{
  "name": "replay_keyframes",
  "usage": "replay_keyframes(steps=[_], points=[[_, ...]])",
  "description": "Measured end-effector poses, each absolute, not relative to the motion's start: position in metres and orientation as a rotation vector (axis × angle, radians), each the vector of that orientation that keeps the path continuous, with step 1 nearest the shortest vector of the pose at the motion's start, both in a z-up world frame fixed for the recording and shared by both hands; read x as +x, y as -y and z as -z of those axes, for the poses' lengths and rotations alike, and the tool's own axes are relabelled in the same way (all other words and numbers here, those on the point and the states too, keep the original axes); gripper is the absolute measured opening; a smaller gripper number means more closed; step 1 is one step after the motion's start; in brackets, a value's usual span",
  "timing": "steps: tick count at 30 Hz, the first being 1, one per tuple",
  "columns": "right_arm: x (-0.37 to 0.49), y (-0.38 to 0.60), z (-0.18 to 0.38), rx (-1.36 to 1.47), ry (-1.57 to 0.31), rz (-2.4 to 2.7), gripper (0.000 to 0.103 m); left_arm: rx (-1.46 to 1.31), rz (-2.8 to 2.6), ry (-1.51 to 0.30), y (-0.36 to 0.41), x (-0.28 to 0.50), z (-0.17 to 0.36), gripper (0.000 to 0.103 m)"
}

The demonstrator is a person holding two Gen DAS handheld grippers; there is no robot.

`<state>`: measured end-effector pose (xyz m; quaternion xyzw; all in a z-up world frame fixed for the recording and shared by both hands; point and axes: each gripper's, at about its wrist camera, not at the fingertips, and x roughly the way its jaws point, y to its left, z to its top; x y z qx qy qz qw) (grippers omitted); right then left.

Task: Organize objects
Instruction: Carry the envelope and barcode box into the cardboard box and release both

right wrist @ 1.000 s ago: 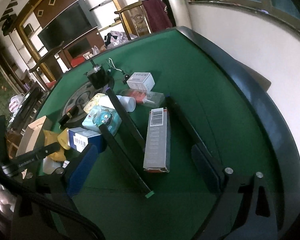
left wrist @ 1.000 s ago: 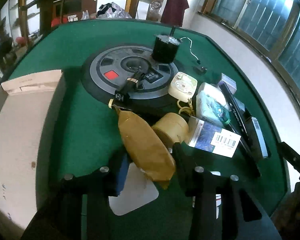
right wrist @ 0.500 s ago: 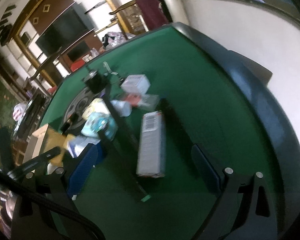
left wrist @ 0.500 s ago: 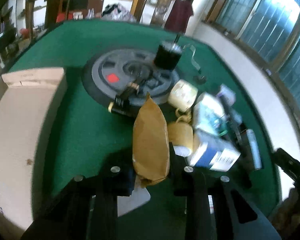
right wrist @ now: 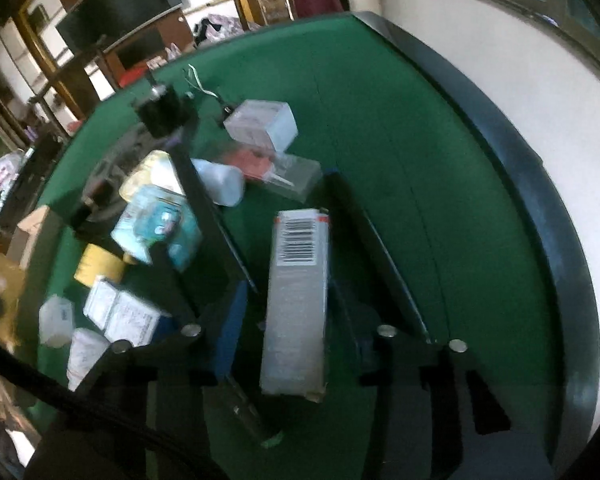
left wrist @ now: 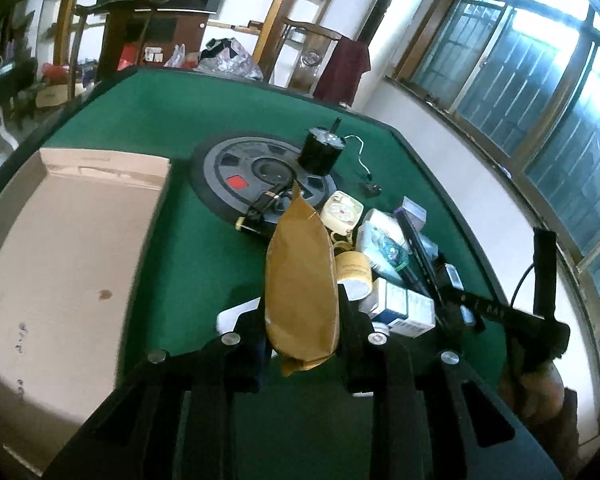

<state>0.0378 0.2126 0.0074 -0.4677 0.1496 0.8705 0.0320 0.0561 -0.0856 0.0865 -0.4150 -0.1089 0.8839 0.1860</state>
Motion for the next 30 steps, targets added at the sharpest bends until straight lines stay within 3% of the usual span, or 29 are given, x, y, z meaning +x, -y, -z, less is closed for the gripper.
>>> replay_keyframes(steps=[1, 4, 12, 19, 26, 30], points=[[0.037, -0.214, -0.007, -1.436, -0.468, -2.679, 0.028, -1.164, -2.49, 0.31, 0.089, 0.059, -0.088, 0.022], [0.041, -0.219, -0.012, -1.438, -0.506, -2.679, 0.024, -1.135, -2.49, 0.318, 0.098, 0.069, -0.093, 0.022], [0.07, -0.202, -0.062, -1.412, -0.696, -2.847, 0.024, -1.075, -2.523, 0.402, 0.151, 0.083, -0.12, 0.022], [0.049, -0.114, -0.103, -1.536, -0.915, -3.058, 0.024, -1.129, -2.637, 0.398, 0.204, 0.056, -0.122, 0.022], [-0.023, 0.011, -0.074, -1.805, -1.005, -3.007, 0.025, -1.252, -2.674, 0.395, 0.234, 0.004, -0.096, 0.022], [-0.064, 0.056, -0.051, -1.843, -0.909, -2.94, 0.025, -1.295, -2.643, 0.478, 0.247, -0.031, -0.075, 0.022]])
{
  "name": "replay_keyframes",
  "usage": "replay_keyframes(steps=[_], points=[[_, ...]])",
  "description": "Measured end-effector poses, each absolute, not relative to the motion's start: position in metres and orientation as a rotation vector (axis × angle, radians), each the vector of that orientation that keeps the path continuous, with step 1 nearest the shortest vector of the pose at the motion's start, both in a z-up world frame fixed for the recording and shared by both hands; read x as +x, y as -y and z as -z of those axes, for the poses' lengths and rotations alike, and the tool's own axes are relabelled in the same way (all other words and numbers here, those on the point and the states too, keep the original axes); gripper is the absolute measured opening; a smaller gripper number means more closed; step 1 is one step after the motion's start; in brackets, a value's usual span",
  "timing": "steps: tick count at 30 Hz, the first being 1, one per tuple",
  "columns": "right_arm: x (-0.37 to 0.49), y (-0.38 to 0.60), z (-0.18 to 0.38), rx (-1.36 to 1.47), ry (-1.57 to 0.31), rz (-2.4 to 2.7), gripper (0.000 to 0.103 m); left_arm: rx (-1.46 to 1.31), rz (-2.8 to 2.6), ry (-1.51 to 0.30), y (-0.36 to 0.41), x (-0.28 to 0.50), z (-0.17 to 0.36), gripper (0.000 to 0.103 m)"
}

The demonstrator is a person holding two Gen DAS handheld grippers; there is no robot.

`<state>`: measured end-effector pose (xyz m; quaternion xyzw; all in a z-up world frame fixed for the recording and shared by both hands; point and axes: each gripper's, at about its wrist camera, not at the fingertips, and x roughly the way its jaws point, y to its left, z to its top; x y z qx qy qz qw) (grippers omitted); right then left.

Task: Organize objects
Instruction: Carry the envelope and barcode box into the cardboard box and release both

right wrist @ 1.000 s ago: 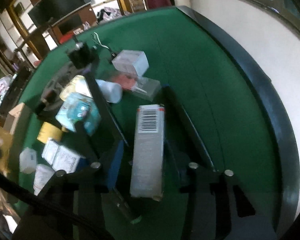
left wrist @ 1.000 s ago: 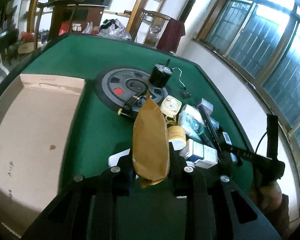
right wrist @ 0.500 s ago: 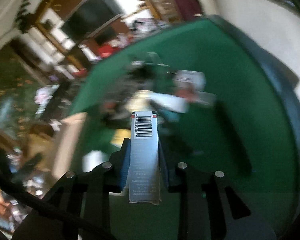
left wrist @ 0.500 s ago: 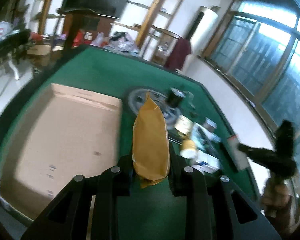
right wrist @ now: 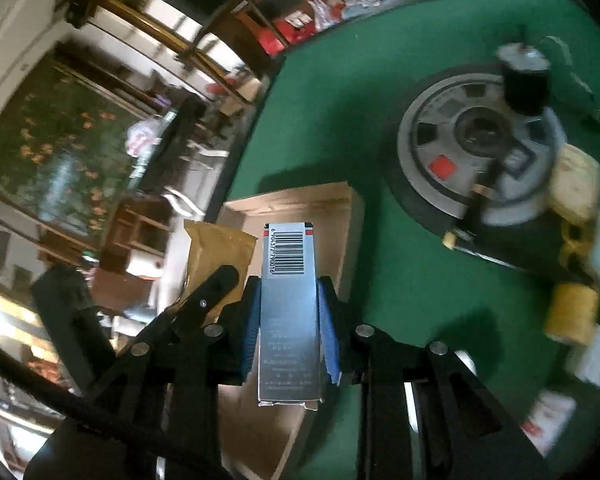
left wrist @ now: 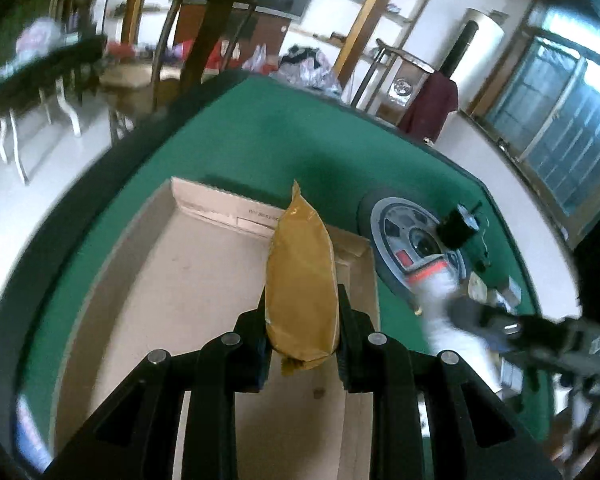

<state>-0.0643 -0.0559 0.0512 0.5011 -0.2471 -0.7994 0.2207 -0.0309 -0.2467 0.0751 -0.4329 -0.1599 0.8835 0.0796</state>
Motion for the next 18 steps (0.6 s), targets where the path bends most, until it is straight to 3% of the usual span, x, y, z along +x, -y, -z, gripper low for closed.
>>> replay_keyframes(steps=[7, 14, 18], points=[[-0.099, 0.077, -0.017, 1.487, 0.624, 2.321, 0.025, -1.363, -2.554, 0.585, 0.253, -0.061, -0.036, 0.022], [-0.1, 0.078, -0.021, 1.495, 0.566, 2.344, 0.025, -1.37, -2.508, 0.669, 0.256, -0.071, -0.02, 0.024], [-0.1, 0.071, -0.023, 1.49, 0.585, 2.349, 0.025, -1.362, -2.521, 0.694, 0.257, -0.072, -0.022, 0.037]])
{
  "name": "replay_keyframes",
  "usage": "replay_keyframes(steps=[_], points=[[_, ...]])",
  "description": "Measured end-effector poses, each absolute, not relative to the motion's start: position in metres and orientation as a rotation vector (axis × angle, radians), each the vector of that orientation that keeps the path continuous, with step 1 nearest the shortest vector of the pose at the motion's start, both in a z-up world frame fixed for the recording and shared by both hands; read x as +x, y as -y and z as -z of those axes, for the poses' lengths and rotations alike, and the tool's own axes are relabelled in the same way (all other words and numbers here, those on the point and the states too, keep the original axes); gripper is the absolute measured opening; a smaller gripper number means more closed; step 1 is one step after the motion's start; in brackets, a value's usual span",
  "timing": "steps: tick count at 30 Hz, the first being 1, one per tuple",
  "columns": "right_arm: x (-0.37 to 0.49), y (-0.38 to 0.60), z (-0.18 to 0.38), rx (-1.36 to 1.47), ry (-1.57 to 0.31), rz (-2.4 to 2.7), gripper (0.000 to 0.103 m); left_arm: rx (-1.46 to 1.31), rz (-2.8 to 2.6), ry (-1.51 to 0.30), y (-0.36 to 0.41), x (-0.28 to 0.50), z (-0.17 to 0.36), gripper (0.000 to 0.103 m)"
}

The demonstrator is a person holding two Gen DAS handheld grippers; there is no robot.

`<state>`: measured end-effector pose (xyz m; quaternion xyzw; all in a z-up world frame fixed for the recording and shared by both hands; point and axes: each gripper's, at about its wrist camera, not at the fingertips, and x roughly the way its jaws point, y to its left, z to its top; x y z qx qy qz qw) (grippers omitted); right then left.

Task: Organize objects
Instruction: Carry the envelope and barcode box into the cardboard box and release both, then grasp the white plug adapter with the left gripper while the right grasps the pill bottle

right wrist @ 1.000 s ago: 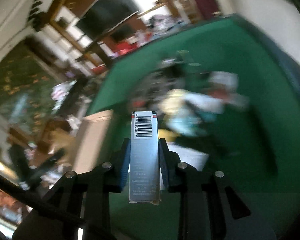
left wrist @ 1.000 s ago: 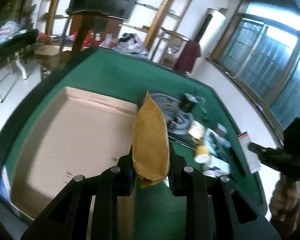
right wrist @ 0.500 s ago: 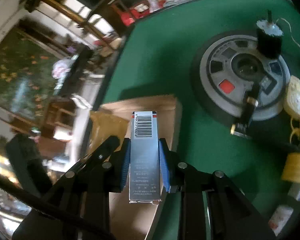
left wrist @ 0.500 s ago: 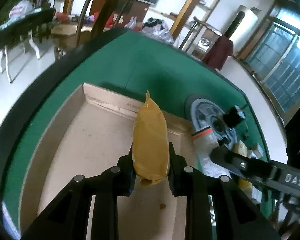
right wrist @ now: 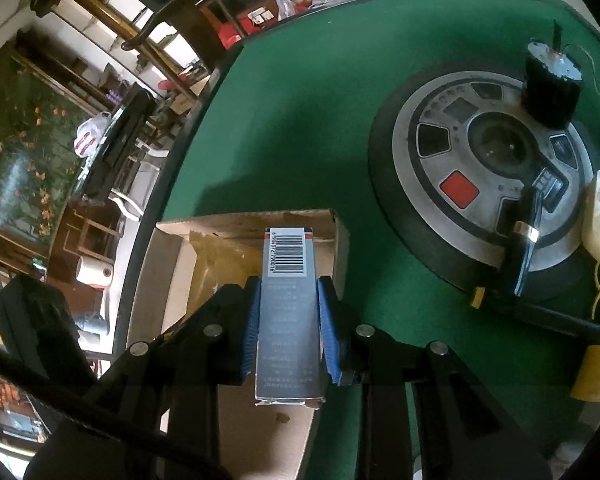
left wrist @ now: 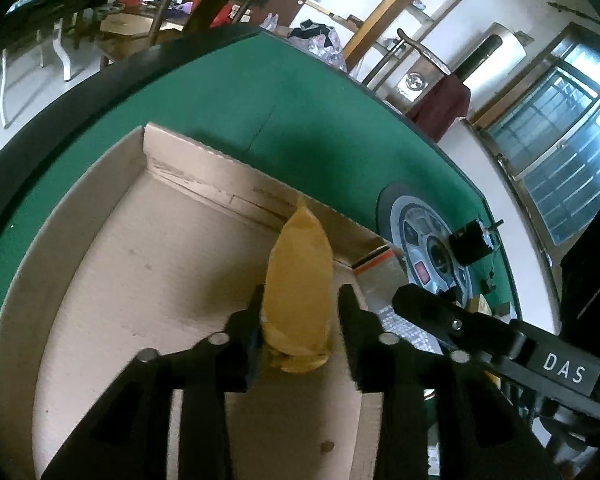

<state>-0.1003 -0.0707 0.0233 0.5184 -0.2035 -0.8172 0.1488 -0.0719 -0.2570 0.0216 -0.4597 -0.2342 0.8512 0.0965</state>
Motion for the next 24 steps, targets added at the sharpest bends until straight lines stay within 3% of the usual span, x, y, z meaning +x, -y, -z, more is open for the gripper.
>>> replay_keyframes(steps=[5, 10, 14, 15, 16, 17, 19, 24], points=[[-0.096, 0.063, -0.039, 1.413, 0.536, 2.428, 0.033, -1.339, -2.556, 0.713, 0.262, -0.067, -0.03, 0.041], [-0.083, 0.043, -0.061, 1.359, 0.5, 2.465, 0.033, -1.322, -2.593, 0.729, 0.268, -0.055, -0.044, 0.046], [-0.055, 0.016, -0.087, 1.28, 0.378, 2.56, 0.035, -1.23, -2.631, 0.626, 0.257, -0.029, -0.076, 0.05], [-0.049, 0.012, -0.092, 1.264, 0.365, 2.579, 0.039, -1.197, -2.64, 0.588, 0.25, -0.02, -0.085, 0.057], [-0.039, 0.002, -0.098, 1.237, 0.353, 2.601, 0.053, -1.166, -2.643, 0.558, 0.243, -0.011, -0.093, 0.062], [-0.022, -0.013, -0.106, 1.181, 0.33, 2.649, 0.074, -1.122, -2.634, 0.521, 0.231, 0.002, -0.102, 0.063], [-0.002, -0.029, -0.109, 1.084, 0.3, 2.722, 0.09, -1.082, -2.601, 0.455, 0.209, 0.015, -0.111, 0.067], [0.027, -0.102, -0.073, 1.256, 0.414, 2.802, 0.09, -1.115, -2.502, 0.247, 0.141, 0.035, -0.102, 0.069]])
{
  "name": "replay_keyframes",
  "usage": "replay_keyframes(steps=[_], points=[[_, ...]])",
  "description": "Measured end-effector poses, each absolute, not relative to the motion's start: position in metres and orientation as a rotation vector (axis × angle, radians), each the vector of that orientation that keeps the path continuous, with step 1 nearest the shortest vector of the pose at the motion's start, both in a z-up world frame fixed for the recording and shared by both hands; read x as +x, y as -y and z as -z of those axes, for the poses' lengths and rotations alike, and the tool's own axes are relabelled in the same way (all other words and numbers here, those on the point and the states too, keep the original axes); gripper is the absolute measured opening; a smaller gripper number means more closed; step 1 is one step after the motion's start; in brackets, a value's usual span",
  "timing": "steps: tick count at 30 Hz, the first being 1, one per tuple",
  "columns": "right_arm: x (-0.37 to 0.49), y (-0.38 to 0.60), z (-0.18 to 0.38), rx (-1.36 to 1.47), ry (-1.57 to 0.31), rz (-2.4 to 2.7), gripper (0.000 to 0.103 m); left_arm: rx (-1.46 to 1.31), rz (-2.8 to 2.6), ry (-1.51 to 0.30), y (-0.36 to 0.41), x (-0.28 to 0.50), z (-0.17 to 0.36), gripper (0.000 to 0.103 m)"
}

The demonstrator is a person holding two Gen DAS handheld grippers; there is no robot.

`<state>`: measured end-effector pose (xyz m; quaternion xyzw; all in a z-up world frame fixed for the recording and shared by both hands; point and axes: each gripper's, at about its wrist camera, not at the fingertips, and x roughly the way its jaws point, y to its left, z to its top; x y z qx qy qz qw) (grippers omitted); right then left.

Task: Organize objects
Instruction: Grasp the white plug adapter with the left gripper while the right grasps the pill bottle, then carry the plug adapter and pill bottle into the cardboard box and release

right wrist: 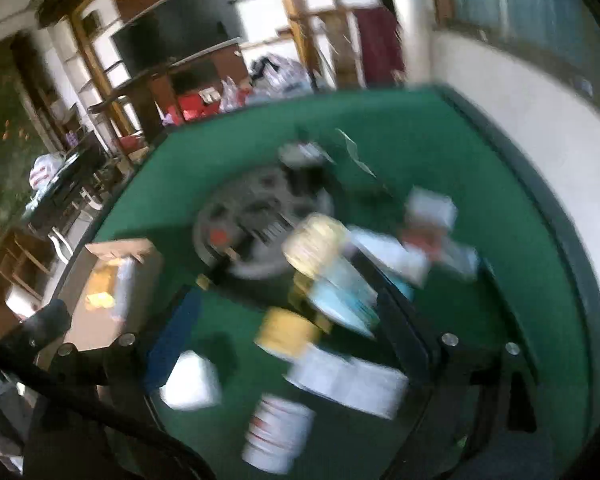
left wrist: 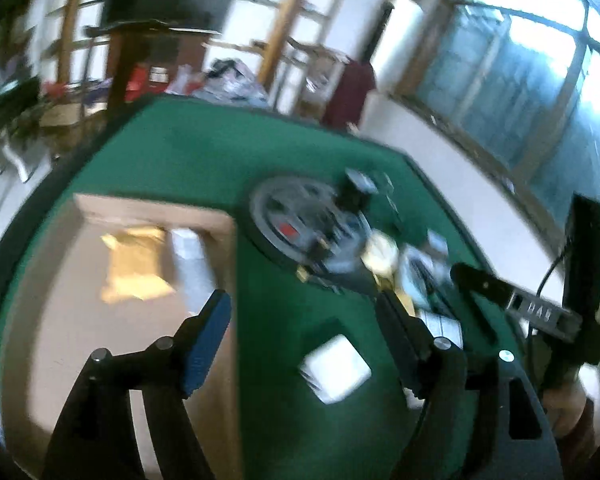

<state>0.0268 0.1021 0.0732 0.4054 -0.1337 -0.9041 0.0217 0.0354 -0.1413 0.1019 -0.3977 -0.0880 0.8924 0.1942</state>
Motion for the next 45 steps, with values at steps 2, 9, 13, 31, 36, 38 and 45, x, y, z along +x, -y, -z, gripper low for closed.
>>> replay_keyframes(steps=[2, 9, 13, 31, 36, 38, 45], points=[[0.039, -0.128, -0.057, 1.31, 0.487, 2.795, 0.09, -1.179, -2.46, 0.214, 0.119, 0.038, -0.086, 0.069], [0.067, -0.167, -0.035, 1.318, 0.572, 2.77, 0.09, -1.21, -2.453, -0.149, 0.059, 0.052, -0.054, 0.069], [0.079, -0.173, -0.031, 1.299, 0.566, 2.753, 0.09, -1.233, -2.443, -0.313, 0.049, 0.051, -0.044, 0.069], [0.078, -0.106, -0.007, 1.371, 0.504, 2.534, 0.088, -1.287, -2.362, -0.189, 0.051, 0.049, -0.026, 0.055], [0.066, -0.077, 0.005, 1.449, 0.42, 2.545, 0.074, -1.223, -2.398, -0.042, 0.075, 0.066, -0.051, 0.055], [0.059, -0.067, 0.011, 1.478, 0.401, 2.563, 0.069, -1.209, -2.408, 0.009, 0.086, 0.069, -0.058, 0.055], [0.056, -0.049, 0.013, 1.474, 0.213, 2.653, 0.033, -1.198, -2.461, 0.089, 0.123, 0.076, -0.07, 0.055]])
